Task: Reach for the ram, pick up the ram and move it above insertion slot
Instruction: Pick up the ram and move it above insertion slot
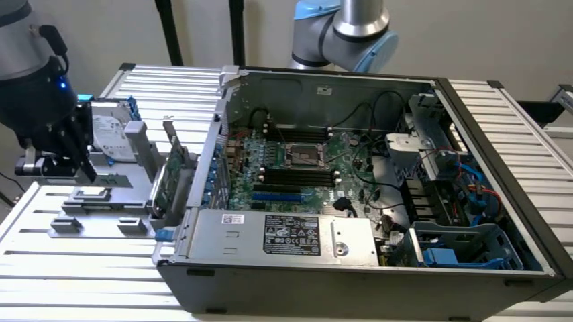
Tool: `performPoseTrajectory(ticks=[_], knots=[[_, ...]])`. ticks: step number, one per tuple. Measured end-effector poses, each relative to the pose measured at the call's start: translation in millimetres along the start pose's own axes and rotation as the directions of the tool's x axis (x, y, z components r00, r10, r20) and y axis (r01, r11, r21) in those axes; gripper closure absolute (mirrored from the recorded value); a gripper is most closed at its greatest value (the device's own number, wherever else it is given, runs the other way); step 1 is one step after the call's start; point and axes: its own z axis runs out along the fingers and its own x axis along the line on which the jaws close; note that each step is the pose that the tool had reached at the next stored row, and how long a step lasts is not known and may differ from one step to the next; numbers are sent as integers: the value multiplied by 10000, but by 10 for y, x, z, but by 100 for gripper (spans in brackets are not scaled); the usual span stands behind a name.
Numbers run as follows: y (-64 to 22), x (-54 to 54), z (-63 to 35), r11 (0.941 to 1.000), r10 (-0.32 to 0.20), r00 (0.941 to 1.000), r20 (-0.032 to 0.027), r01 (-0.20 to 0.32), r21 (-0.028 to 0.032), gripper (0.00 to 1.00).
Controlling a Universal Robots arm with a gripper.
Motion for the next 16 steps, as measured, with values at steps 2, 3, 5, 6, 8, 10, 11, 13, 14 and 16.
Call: performPoseTrajectory(ticks=[2, 3, 5, 6, 8, 10, 11, 13, 14, 16], knots=[[-66, 2, -91, 10000, 1, 10000, 0, -1, 0, 87], [-100, 2, -138, 10000, 2, 10000, 1, -2, 2, 87], [-165, 3, -233, 10000, 1, 10000, 0, -1, 0, 87], [-193, 1, -280, 10000, 0, 10000, 0, 0, 0, 87], [-244, -5, -371, 10000, 0, 10000, 0, 0, 0, 87], [-283, -25, -462, 10000, 0, 10000, 1, 0, 1, 87], [-297, -43, -509, 10000, 2, 10000, 1, -2, 0, 87], [-324, -81, -599, 10000, 1, 10000, 0, -1, 1, 87], [-335, -105, -648, 10000, 0, 10000, 0, 0, 1, 87], [-354, -151, -739, 10000, 0, 10000, -1, 0, 0, 87]])
